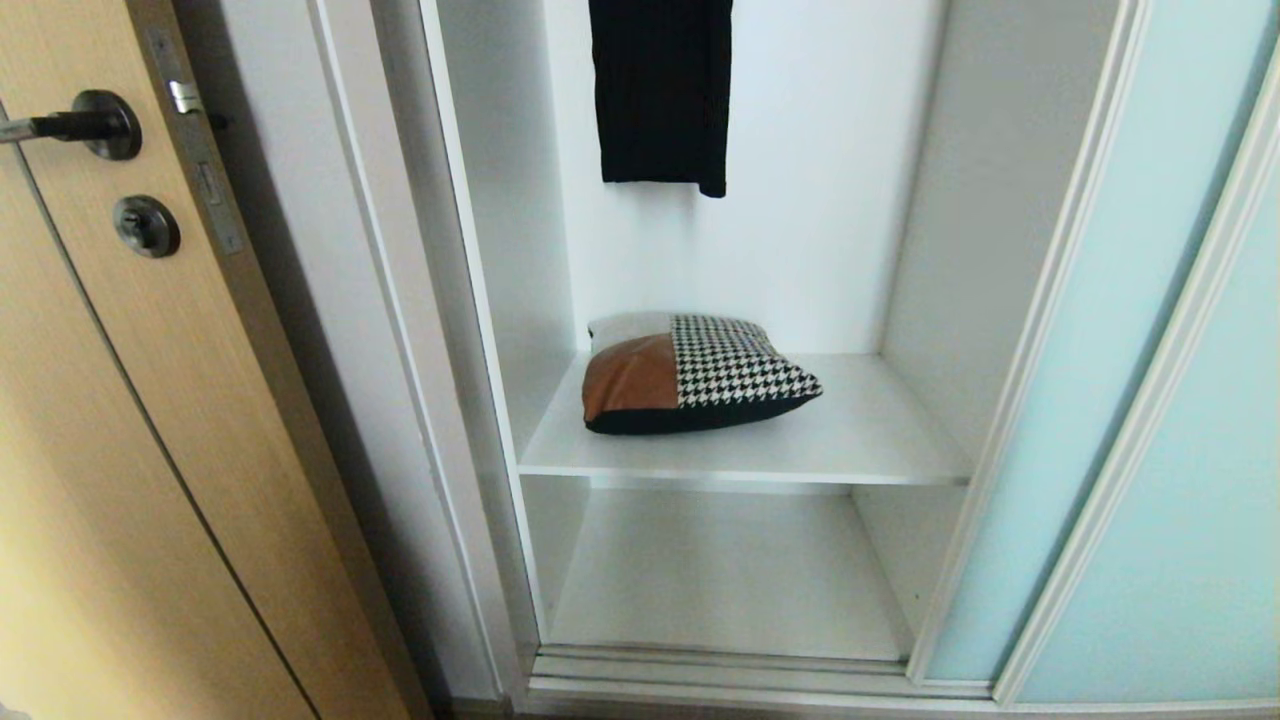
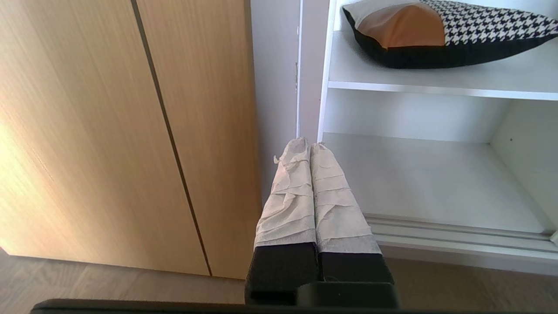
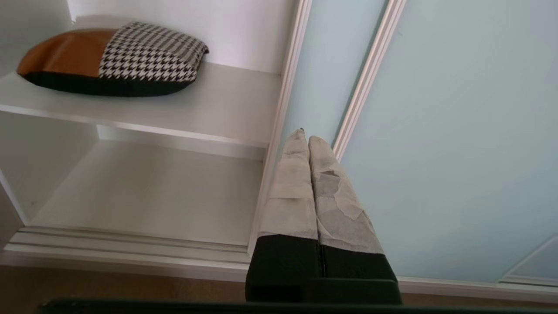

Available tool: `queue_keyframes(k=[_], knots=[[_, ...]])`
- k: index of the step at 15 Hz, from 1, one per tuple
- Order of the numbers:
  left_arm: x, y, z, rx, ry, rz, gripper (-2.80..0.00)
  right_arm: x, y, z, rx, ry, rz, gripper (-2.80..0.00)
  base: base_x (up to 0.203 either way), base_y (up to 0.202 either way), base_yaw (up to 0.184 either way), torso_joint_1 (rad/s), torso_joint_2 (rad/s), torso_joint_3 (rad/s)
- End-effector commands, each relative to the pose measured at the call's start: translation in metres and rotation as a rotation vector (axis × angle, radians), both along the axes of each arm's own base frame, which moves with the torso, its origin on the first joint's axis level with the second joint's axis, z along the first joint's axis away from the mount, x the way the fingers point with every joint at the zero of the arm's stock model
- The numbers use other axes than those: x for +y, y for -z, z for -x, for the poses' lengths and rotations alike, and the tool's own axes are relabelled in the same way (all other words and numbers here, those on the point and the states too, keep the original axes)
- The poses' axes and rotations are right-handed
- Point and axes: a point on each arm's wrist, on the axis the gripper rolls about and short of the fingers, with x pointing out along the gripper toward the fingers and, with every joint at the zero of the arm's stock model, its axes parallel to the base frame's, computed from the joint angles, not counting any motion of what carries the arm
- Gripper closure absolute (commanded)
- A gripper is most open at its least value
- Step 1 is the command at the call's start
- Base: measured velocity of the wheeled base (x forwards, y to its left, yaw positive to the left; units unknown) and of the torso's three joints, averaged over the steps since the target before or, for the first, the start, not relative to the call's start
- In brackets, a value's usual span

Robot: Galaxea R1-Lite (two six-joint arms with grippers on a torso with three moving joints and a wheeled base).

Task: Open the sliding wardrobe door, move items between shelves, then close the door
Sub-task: Close the door

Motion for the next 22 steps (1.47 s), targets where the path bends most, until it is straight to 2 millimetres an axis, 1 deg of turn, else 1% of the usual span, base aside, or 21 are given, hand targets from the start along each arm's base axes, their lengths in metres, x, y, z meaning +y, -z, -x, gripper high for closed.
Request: queue_keyframes(k=[1,4,7,9,11,12,13,15,17,18,19,22], knots=[[0.0,0.0,0.0,0.002,-0.001,0.0,0.0,0.0,-0.019,-0.017,0.029,0.017,0.003,0.0,0.0,0.0,0.0,0.0,0.0,0.0],[0.0,0.0,0.0,0.002,-0.001,0.0,0.0,0.0,-0.04,-0.04,0.055,0.092,0.014,0.0,0.0,0.0,0.0,0.0,0.0,0.0],[0.0,0.0,0.0,0.002,-0.001,0.0,0.0,-0.002,-0.05,-0.071,0.12,0.189,0.022,0.0,0.0,0.0,0.0,0.0,0.0,0.0],[0.0,0.0,0.0,0.002,-0.001,0.0,0.0,-0.004,-0.053,-0.095,0.161,0.253,0.026,0.0,0.0,0.0,0.0,0.0,0.0,0.0],[0.0,0.0,0.0,0.002,-0.001,0.0,0.0,-0.009,-0.056,-0.126,0.193,0.311,0.027,0.0,0.0,0.0,0.0,0.0,0.0,0.0],[0.0,0.0,0.0,0.002,-0.001,0.0,0.0,-0.013,-0.058,-0.141,0.2,0.345,0.026,0.0,0.0,0.0,0.0,0.0,0.0,0.0],[0.0,0.0,0.0,0.002,-0.001,0.0,0.0,-0.021,-0.06,-0.156,0.204,0.403,0.023,0.0,0.0,0.0,0.0,0.0,0.0,0.0],[0.0,0.0,0.0,0.002,-0.001,0.0,0.0,-0.038,-0.064,-0.178,0.201,0.498,0.018,0.0,0.0,0.0,0.0,0.0,0.0,0.0],[0.0,0.0,0.0,0.002,-0.001,0.0,0.0,-0.058,-0.068,-0.185,0.206,0.571,0.029,0.0,0.0,0.0,0.0,0.0,0.0,0.0],[0.0,0.0,0.0,0.002,-0.001,0.0,0.0,-0.066,-0.071,-0.187,0.205,0.551,0.029,0.0,0.0,0.0,0.0,0.0,0.0,0.0],[0.0,0.0,0.0,0.002,-0.001,0.0,0.0,-0.074,-0.073,-0.191,0.207,0.504,0.026,0.0,0.0,0.0,0.0,0.0,0.0,0.0],[0.0,0.0,0.0,0.002,-0.001,0.0,0.0,-0.088,-0.072,-0.203,0.21,0.348,0.009,0.0,0.0,0.0,0.0,0.0,0.0,0.0]])
